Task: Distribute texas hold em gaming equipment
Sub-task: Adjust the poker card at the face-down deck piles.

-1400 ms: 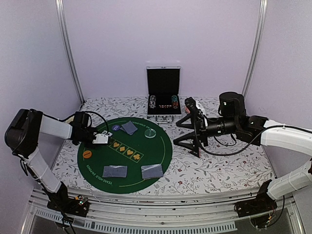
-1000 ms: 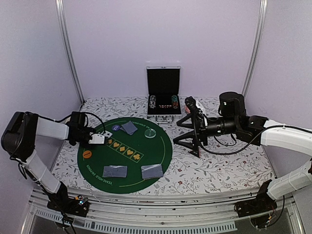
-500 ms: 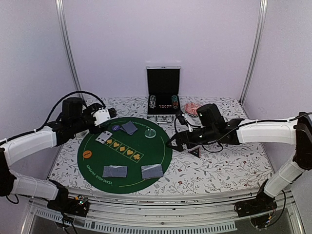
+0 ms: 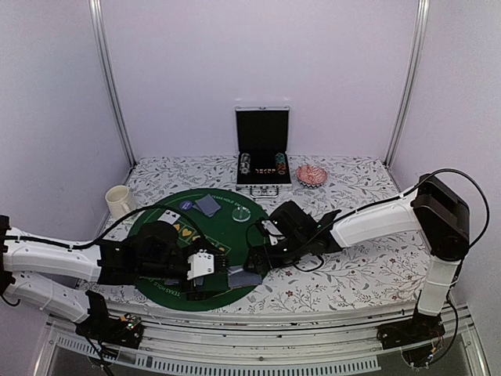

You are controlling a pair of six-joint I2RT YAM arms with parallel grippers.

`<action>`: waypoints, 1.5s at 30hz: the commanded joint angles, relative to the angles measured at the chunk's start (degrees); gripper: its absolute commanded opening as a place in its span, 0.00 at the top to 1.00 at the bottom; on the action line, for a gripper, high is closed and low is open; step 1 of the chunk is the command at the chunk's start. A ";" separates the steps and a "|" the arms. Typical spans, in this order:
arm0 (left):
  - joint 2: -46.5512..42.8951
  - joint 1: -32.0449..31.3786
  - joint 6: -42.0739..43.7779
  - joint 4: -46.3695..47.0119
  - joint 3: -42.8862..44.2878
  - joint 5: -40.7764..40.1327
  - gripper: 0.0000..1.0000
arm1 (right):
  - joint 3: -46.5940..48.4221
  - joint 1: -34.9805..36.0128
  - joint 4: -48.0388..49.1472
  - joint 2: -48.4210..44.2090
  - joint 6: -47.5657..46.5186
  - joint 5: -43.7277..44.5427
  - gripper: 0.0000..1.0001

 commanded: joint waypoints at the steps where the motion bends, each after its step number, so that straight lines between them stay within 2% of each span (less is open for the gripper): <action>1: 5.11 -1.34 -2.91 1.54 -0.02 0.26 0.03 | 4.10 1.59 -3.75 3.71 1.09 6.97 0.00; 7: 9.61 -1.59 -4.10 1.39 1.82 0.91 0.04 | 3.52 2.07 -7.25 4.15 1.22 11.65 0.01; 27: 9.97 -1.64 -2.95 0.97 1.44 -1.08 0.04 | 4.62 4.00 -15.70 3.66 -2.58 23.75 0.02; 38: 10.96 -1.66 -2.51 -0.03 1.97 -1.17 0.04 | 4.45 4.00 -16.90 -1.01 -4.88 24.12 0.01; 45: 12.08 -1.77 -2.59 -0.84 2.76 -1.08 0.05 | 3.46 4.00 -11.20 -3.60 -5.75 16.34 0.00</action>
